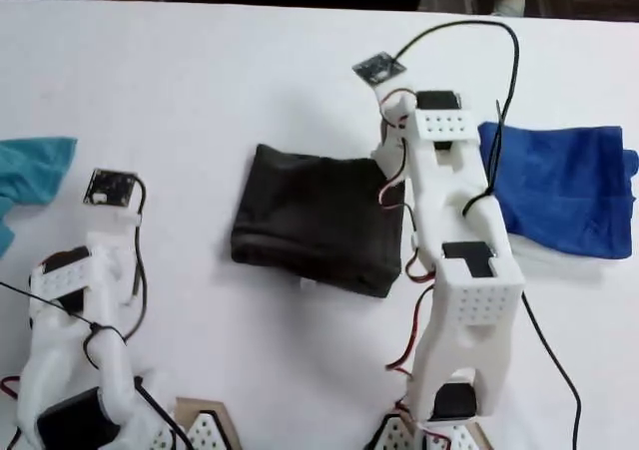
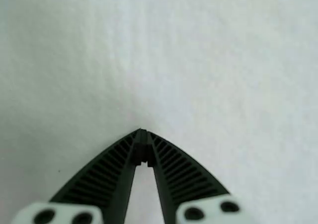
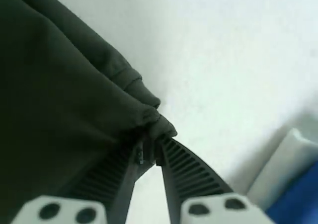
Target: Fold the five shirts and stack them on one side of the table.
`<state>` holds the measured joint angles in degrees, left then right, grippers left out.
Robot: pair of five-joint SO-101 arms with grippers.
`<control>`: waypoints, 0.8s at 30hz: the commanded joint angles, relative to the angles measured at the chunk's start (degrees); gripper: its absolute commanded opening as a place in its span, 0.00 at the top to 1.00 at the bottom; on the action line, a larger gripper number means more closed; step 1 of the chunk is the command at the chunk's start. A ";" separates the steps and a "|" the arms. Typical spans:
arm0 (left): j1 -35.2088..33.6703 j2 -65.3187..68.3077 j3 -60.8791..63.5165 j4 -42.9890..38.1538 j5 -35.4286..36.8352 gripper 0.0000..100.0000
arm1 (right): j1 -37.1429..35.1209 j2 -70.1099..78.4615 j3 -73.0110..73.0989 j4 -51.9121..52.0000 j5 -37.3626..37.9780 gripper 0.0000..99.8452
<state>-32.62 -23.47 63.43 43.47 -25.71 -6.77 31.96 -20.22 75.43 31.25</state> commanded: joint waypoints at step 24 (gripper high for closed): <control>0.53 -2.02 0.13 -0.79 0.53 0.97 | -2.95 8.40 -24.70 3.82 8.88 0.97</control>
<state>-32.62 -23.47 63.43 43.47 -25.71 -9.23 40.48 -40.26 78.77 40.13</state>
